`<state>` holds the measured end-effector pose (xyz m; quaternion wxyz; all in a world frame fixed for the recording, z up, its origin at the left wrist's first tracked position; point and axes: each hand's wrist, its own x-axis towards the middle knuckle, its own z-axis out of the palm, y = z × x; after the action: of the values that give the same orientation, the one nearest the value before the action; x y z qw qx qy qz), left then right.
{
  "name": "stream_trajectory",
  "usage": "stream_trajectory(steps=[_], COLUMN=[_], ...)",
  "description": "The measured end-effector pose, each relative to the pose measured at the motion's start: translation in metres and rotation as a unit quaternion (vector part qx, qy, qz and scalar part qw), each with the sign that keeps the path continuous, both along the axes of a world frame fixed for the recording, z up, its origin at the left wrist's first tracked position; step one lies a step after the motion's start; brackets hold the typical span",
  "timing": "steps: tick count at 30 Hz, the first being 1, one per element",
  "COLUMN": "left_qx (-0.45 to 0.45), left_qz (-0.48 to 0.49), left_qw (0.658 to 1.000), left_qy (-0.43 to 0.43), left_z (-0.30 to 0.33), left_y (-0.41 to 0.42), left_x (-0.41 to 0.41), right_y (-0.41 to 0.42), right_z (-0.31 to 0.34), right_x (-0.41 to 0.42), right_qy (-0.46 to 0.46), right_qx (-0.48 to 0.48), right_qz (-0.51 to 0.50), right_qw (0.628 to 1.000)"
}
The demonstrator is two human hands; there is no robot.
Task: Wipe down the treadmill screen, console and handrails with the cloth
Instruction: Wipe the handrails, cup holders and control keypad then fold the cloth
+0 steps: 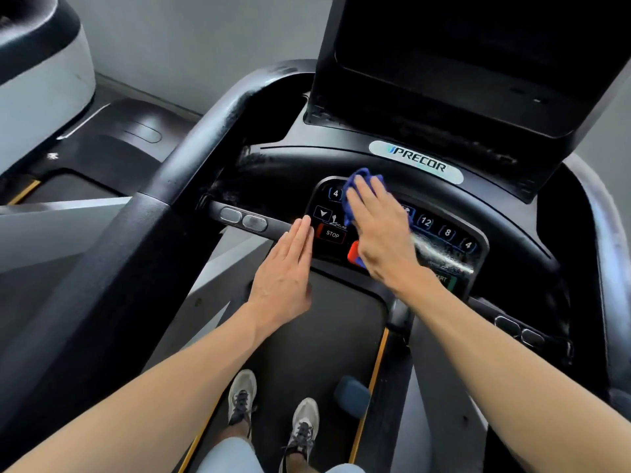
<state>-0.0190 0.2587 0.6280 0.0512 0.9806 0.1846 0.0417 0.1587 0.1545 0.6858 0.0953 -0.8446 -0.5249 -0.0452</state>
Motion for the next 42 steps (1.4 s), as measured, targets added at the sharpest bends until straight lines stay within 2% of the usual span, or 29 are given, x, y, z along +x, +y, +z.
stream_trajectory(steps=[4,10,14,18,20,22,24,28,31,34,38,42], left_qx=[0.027,0.041,0.05,0.044,0.047,0.046,0.043,0.028,0.012,-0.006,-0.016,-0.034], left_qz=[-0.014,-0.024,0.006,0.021,0.009,-0.008,-0.029,-0.087,-0.115,-0.125,-0.135,-0.141], left_qw=[1.0,0.999,0.998,0.998,0.998,0.997,0.997,0.995,0.992,0.991,0.991,0.989], left_qy=[0.001,0.017,0.043,0.042,0.047,0.055,0.056,0.048,0.059,0.048,0.006,-0.017], left_z=[0.003,0.003,0.011,0.021,0.02,0.018,0.013,0.005,-0.002,-0.009,-0.014,-0.015], left_y=[0.011,0.037,0.06,0.086,0.102,0.117,0.133,0.153,0.16,0.164,0.168,0.169], left_x=[-0.004,-0.039,-0.065,-0.081,-0.085,-0.084,-0.079,-0.059,-0.045,-0.043,-0.043,-0.041], right_y=[0.05,-0.014,-0.018,0.017,0.041,0.059,0.07,0.099,0.107,0.096,0.118,0.116], right_z=[-0.002,-0.011,-0.006,-0.008,-0.023,-0.04,-0.054,-0.067,-0.067,-0.074,-0.067,-0.076], right_x=[-0.023,-0.008,-0.005,-0.036,-0.062,-0.087,-0.111,-0.141,-0.16,-0.181,-0.164,-0.173], right_qy=[-0.017,-0.077,-0.089,0.026,0.047,0.002,-0.054,-0.125,-0.109,-0.094,-0.065,-0.08], right_qx=[-0.034,-0.119,-0.093,0.005,0.033,0.032,-0.016,-0.05,-0.057,-0.067,-0.026,-0.016], right_qz=[0.083,0.226,0.253,0.126,0.078,0.045,0.003,-0.111,-0.181,-0.191,-0.237,-0.258], right_qw=[0.996,0.964,0.959,0.992,0.995,0.998,0.998,0.985,0.976,0.975,0.969,0.963])
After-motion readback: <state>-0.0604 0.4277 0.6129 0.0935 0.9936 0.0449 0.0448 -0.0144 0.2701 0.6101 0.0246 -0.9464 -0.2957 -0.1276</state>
